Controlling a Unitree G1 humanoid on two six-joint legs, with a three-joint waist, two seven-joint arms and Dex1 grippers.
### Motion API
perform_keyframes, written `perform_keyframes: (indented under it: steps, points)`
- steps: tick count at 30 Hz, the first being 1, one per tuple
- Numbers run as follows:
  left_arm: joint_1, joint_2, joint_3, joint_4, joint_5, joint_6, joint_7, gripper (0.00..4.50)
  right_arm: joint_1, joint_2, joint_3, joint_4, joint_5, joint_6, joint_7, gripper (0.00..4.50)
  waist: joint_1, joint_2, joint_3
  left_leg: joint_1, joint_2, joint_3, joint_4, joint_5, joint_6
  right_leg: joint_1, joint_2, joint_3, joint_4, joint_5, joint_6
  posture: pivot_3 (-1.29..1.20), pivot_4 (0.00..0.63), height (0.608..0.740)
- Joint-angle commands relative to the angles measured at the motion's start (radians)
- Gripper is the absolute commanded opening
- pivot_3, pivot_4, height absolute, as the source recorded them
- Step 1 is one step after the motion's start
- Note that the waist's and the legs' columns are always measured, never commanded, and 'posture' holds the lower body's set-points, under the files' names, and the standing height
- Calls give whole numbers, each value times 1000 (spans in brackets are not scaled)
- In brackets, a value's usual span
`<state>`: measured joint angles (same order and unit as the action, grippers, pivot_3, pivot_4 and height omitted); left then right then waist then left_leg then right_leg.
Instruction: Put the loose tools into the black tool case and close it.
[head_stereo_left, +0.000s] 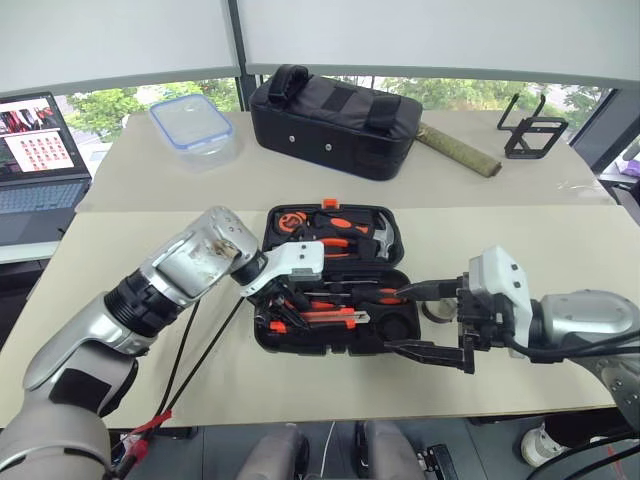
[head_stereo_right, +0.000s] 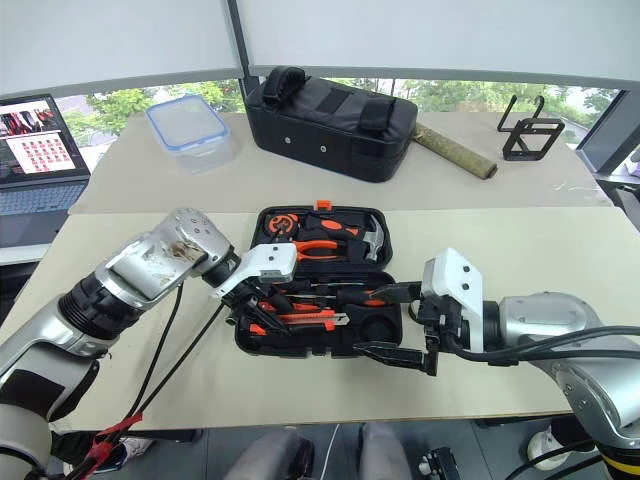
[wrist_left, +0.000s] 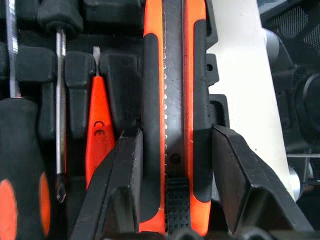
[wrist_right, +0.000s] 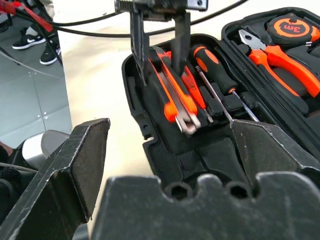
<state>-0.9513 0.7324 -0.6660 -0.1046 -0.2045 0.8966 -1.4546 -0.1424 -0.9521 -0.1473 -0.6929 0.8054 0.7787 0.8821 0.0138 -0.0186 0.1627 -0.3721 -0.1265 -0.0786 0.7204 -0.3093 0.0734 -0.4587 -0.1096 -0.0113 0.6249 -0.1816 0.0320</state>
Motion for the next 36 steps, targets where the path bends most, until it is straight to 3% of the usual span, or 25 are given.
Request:
perform_keyframes:
  steps: [1, 11, 15, 17, 19, 21, 28, 29, 36]
  points:
    - [-12, -8, -42, -30, 35, 13, 11, 1513, 2, 2, -41, -31, 23, 1, -24, 4500, 0, 0, 0, 0, 0, 0, 0, 0, 0, 0, 0, 0, 0, 0, 0, 0, 150, 714]
    - [-47, -47, -45, -70, -10, 200, 20, 1513, -8, 12, -29, -19, 22, -1, -54, 4500, 4, 0, 0, 0, 0, 0, 1, 0, 0, 1, 1, 0, 0, 0, 0, 0, 150, 714]
    - [-49, -29, -62, -54, 13, 164, 36, 1513, -15, 19, -19, -9, 14, -5, -59, 4500, 1, 0, 0, 0, 0, 0, 1, 0, 0, 0, 1, 0, 1, 0, 0, 0, 150, 714]
    - [-42, -34, -55, -33, 26, 131, 54, 2519, -17, 24, -9, -5, 5, -9, -60, 4500, 1, 0, 0, 0, 0, 0, 1, 0, 0, 0, 1, 0, 1, 0, 0, 0, 150, 714]
    - [-41, -43, -11, -29, 5, 101, 56, 3004, -17, 25, -7, -5, 5, -9, -59, 4500, 4, 0, 0, 0, 0, 0, 1, 0, 0, 0, 1, 0, 0, 0, 0, 0, 150, 714]
    - [-47, -45, 60, -41, -57, 107, 32, 3782, -17, 23, -9, -4, 7, -9, -56, 4500, 10, 0, 0, 0, 0, 0, 1, 0, 0, 0, 0, 0, 1, 0, 0, 0, 150, 714]
    - [-21, -10, 162, -48, -139, 37, -16, 3782, -4, 13, -13, 2, 0, -16, -36, 4500, 9, 0, 0, -1, 0, 0, 4, 0, 0, 0, 1, 0, 1, 0, 0, 0, 150, 714]
    - [-9, -3, 155, -35, -126, 11, -17, 3265, -3, 10, -12, 3, -3, -17, -31, 4500, 9, 0, 0, -1, 0, 0, 4, 0, 0, 0, 1, 0, 1, 0, 0, 0, 150, 714]
    - [64, 16, 79, -15, -32, -165, -26, 834, -5, -4, -18, 11, -12, -17, -11, 4500, 10, 0, 0, -1, 0, 0, 4, 0, 0, 0, 1, 0, 1, 0, 0, 0, 150, 714]
